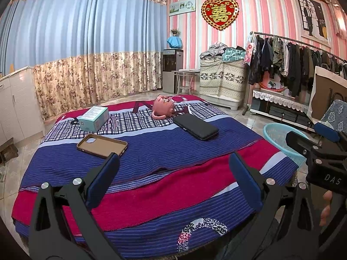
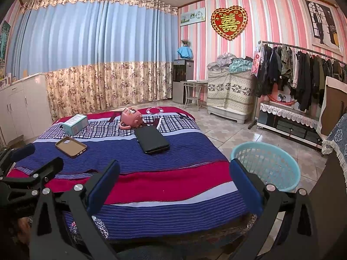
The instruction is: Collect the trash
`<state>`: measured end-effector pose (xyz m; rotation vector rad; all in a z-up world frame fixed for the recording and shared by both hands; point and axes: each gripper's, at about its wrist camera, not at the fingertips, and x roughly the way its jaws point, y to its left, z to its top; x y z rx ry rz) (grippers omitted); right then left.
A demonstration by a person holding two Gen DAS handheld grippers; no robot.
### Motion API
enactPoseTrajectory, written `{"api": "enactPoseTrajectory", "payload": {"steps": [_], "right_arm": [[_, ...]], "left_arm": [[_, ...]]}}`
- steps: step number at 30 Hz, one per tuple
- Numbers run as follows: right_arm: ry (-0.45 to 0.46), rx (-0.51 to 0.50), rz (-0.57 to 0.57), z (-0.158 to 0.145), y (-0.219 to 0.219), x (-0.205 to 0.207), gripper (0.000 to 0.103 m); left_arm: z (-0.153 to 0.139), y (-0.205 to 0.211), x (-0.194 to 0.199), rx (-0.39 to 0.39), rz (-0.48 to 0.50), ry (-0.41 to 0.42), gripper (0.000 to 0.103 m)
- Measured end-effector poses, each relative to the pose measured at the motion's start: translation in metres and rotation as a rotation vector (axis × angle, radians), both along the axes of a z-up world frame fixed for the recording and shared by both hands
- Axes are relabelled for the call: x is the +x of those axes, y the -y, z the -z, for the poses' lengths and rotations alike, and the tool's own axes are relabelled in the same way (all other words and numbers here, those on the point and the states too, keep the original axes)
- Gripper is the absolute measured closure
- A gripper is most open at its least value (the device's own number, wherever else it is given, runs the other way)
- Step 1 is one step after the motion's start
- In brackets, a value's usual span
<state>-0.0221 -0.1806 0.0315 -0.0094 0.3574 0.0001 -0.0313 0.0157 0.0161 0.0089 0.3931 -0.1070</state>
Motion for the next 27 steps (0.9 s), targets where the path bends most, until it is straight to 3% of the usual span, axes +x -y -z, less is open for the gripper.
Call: {"api": "enactPoseTrajectory", "payload": {"steps": [27], "right_arm": [[0.007,0.002,0.006,0.0026,0.0022,0.0009,0.005]], "left_arm": [[-0.0005,0.0002,0.001,0.001,0.0,0.0,0.006]]}}
